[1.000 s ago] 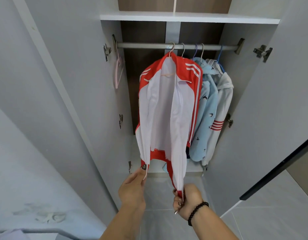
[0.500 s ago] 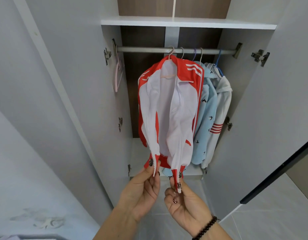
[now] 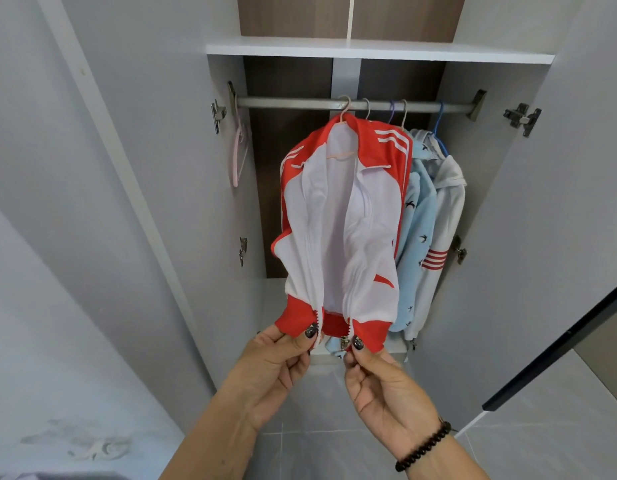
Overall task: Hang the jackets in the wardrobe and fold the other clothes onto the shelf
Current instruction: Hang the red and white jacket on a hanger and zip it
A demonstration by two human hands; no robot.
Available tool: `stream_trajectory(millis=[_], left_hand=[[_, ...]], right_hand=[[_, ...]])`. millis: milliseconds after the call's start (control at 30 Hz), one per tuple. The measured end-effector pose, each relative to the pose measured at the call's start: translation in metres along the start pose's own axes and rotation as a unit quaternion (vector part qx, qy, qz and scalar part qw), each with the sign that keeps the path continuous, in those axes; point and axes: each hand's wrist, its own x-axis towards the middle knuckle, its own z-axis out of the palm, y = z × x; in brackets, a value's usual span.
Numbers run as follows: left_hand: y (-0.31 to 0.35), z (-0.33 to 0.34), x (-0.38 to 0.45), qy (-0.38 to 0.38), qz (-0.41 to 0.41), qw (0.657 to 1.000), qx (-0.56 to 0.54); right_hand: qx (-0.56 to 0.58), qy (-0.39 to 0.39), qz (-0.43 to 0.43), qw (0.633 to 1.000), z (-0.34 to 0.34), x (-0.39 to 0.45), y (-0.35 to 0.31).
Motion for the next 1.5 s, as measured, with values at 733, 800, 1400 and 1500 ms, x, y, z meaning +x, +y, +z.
stream_trajectory(millis=[733, 800, 1400, 1500], left_hand=[[-0.026, 0.017, 0.007, 0.046, 0.113, 0.993, -0.004], [-0.027, 0.019, 0.008, 0.055, 0.118, 0.991, -0.012], [-0.027, 0.018, 0.010, 0.090, 0.138, 0.986, 0.009], [-0.028, 0.018, 0.009, 0.083, 0.145, 0.986, 0.016]], right_hand=[[0.018, -0.020, -0.097, 0.995, -0.001, 0.008, 0.025], [0.034, -0.007, -0.109, 0.993, 0.001, 0.009, 0.028], [0.086, 0.033, -0.113, 0.989, 0.010, 0.012, 0.035], [0.079, 0.045, -0.116, 0.989, 0.009, 0.012, 0.035]])
